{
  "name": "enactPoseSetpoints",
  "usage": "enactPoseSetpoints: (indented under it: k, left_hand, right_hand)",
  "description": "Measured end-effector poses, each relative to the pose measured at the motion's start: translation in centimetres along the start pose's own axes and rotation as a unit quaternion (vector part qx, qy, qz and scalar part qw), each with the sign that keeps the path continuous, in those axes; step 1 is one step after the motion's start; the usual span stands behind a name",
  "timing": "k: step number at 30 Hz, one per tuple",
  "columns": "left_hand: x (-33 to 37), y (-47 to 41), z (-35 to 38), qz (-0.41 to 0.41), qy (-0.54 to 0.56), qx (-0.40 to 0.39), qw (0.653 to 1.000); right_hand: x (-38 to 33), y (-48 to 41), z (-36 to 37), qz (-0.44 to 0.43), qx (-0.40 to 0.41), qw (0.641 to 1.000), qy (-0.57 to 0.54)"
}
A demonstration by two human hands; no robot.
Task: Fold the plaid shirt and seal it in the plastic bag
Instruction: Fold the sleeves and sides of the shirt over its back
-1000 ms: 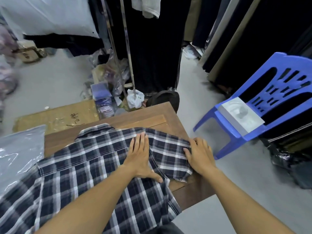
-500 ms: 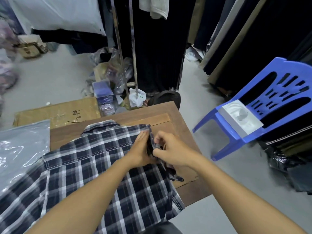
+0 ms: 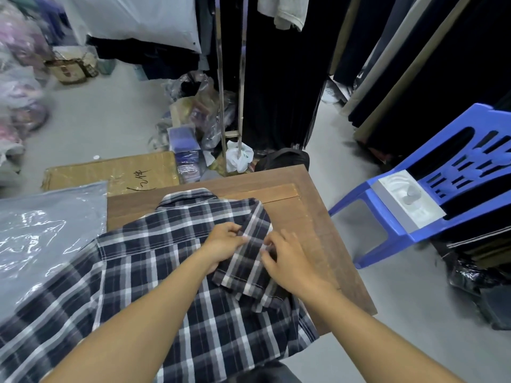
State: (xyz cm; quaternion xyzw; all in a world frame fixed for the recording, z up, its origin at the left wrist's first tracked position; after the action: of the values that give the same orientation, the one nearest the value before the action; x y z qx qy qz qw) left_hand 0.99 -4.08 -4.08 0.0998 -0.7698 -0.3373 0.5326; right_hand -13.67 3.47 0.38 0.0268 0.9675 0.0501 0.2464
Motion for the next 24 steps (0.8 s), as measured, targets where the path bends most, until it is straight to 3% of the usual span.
enactPoseSetpoints:
  k: [3, 6, 12, 16, 20, 24]
  left_hand:
    - [0.5, -0.1, -0.5, 0.022, -0.064, 0.058, 0.996]
    - [0.7, 0.2, -0.9, 0.041, -0.122, 0.086, 0.988]
    - [0.0, 0.1, -2.0, 0.02, -0.19, 0.109, 0.975]
    - [-0.3, 0.7, -2.6, 0.014, -0.248, 0.07, 0.966]
    - [-0.2, 1.7, -2.7, 0.0, -0.327, 0.038, 0.944]
    - [0.5, 2.8, -2.8, 0.041, -0.418, 0.059, 0.906]
  right_hand:
    - [1.6, 0.2, 2.2, -0.07, -0.068, 0.987, 0.127]
    - [1.8, 0.8, 3.4, -0.112, -0.124, 0.97, 0.176]
    - [2.3, 1.4, 4.9, -0.137, -0.129, 0.951, 0.247]
    - [0.8, 0.0, 3.6, -0.145, -0.093, 0.957, 0.234]
    - [-0.9, -3.1, 3.8, -0.169, -0.079, 0.957, 0.224]
    - [-0.4, -5.1, 5.7, -0.157, -0.113, 0.945, 0.262]
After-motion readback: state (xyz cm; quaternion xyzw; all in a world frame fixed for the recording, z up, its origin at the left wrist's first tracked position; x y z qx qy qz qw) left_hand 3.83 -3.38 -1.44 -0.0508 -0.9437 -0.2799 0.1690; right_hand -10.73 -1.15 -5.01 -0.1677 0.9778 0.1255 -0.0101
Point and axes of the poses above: each hand's wrist, its own y-axis away from the middle knuckle, its own z-axis out of the palm, x = y × z, the point moved 4 cm from there along -y, towards the middle knuckle, and after that the axes turned 4 degrees about y, right-handed, at the moved point
